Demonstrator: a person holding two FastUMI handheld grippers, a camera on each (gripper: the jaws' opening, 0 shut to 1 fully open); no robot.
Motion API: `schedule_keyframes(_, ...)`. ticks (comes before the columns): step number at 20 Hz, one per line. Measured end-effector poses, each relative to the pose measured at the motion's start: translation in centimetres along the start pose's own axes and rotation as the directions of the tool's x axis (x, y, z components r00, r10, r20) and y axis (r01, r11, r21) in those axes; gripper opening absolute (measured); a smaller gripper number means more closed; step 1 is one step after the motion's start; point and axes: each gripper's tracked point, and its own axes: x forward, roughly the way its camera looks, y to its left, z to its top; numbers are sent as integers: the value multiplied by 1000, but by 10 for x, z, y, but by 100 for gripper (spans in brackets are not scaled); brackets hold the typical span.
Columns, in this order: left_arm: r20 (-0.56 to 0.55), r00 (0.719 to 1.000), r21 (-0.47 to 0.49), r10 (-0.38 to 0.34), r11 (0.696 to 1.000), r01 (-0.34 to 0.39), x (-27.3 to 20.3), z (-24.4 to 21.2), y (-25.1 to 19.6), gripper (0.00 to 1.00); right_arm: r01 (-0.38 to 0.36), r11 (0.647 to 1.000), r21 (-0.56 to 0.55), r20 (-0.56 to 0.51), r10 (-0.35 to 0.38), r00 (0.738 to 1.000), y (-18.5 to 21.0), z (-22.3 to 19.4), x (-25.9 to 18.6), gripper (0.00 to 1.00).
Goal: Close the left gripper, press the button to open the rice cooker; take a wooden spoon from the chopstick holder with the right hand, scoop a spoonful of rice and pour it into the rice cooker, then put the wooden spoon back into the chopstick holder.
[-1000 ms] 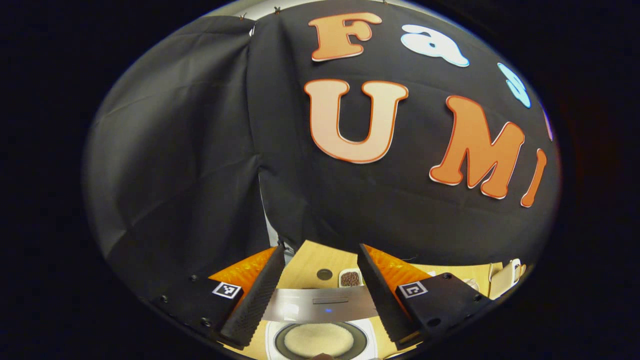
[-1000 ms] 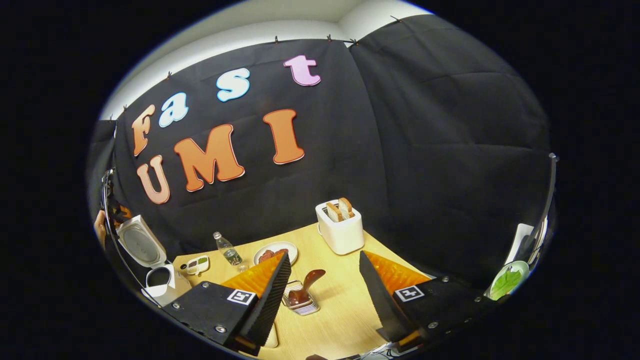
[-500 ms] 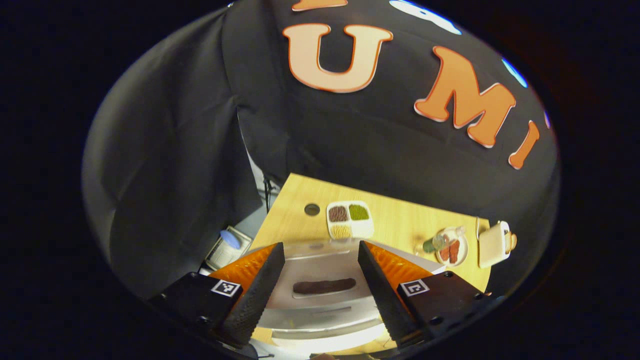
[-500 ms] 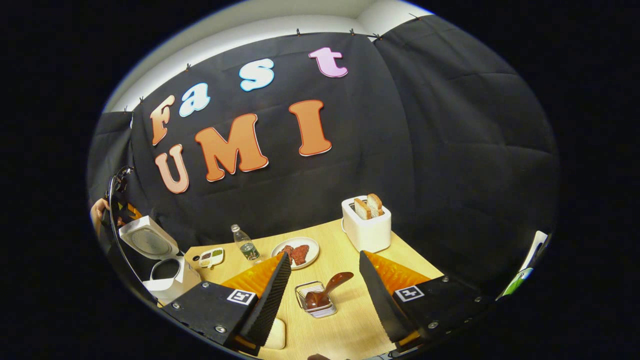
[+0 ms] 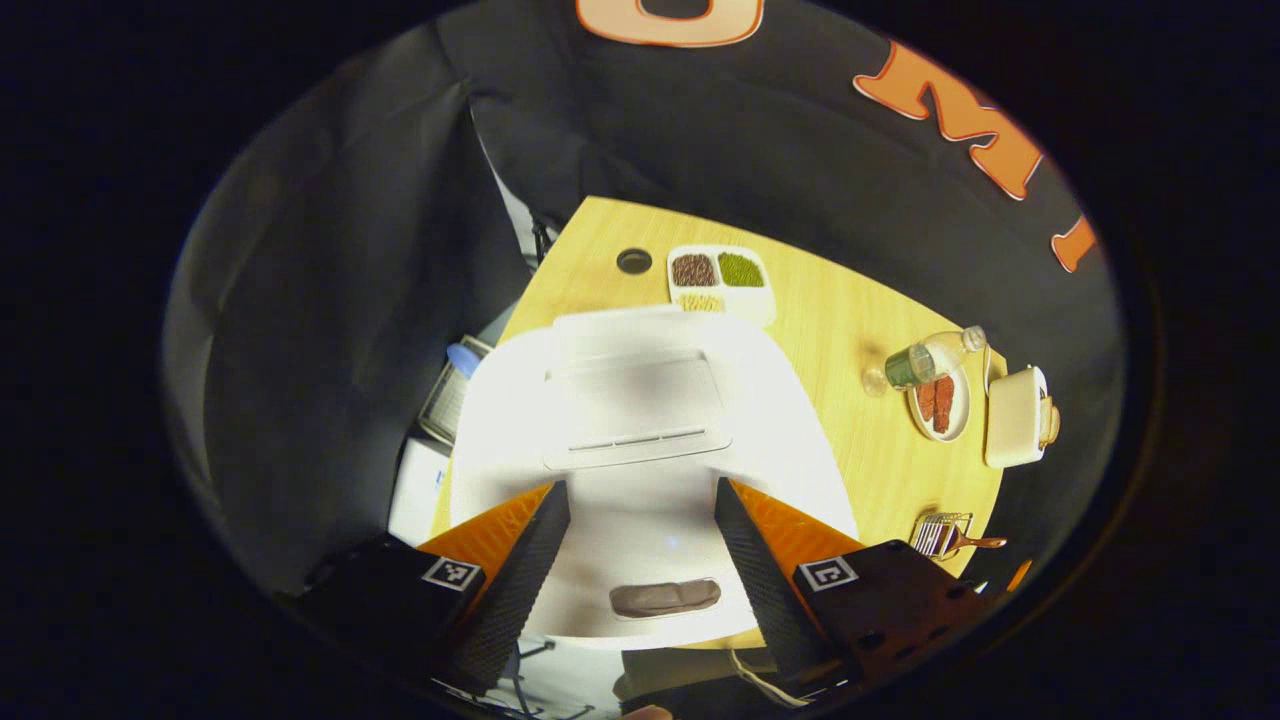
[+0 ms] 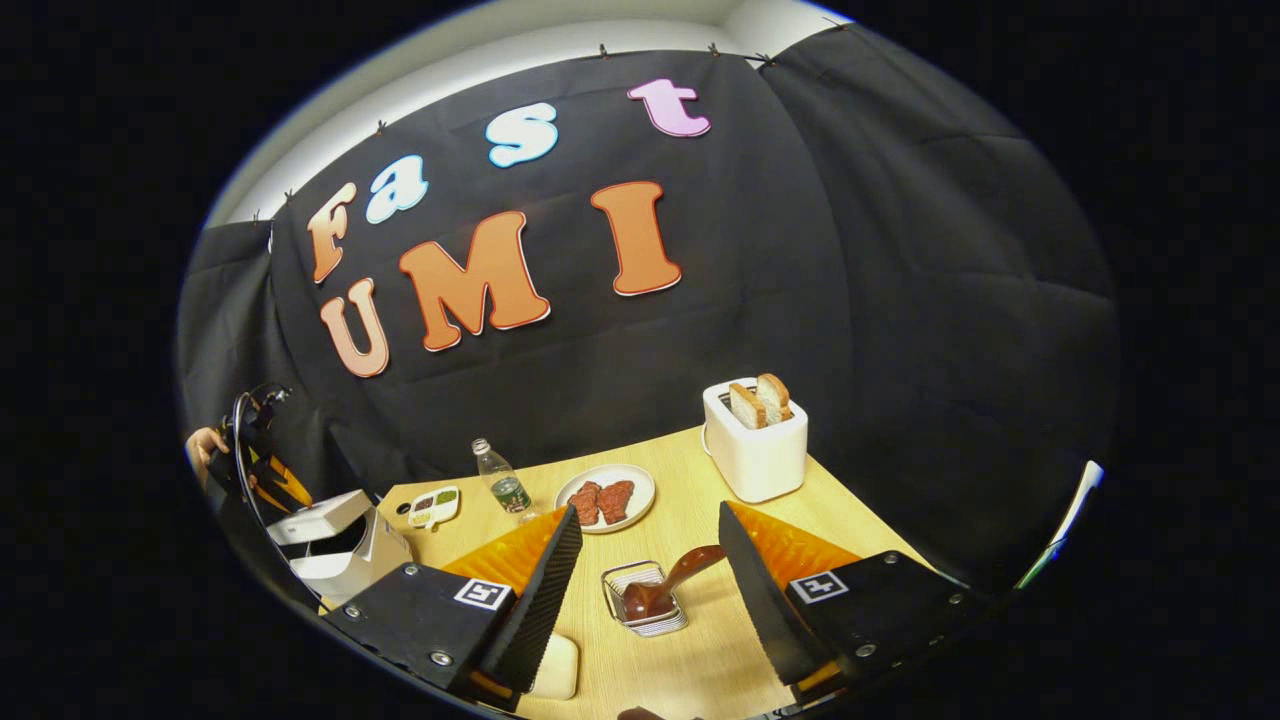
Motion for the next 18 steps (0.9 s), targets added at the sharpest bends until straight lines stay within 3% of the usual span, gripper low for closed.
schedule_keyframes(3, -80, 996, -31, 26, 999, -29, 23, -22, 1, 100, -17, 1000, -17, -20, 17, 1000, 9, -6, 5, 86)
schedule_keyframes(4, -33, 999, -32, 40, 999, -42, 33, -14, 3, 99, -22, 999, -27, -26, 22, 999, 11, -7, 7, 86)
schedule_keyframes(7, -49, 998, -43, 42, 998, -44, 36, -19, 0, 96, -34, 998, -56, -29, 32, 999, 20, -8, 10, 86)
schedule_keyframes(9, -26, 999, -59, 37, 998, -38, 34, -16, -1, 100, -49, 997, -62, -23, 48, 999, 27, -7, 10, 86)
schedule_keyframes(14, 93, 995, 36, 25, 999, -28, 37, -8, 2, 100, -102, 990, -100, 17, 104, 994, 52, 2, 11, 86)
schedule_keyframes(18, 216, 976, -3, 18, 1000, -17, 25, -7, -3, 100, -118, 980, -160, 42, 126, 991, 67, 13, 13, 86)
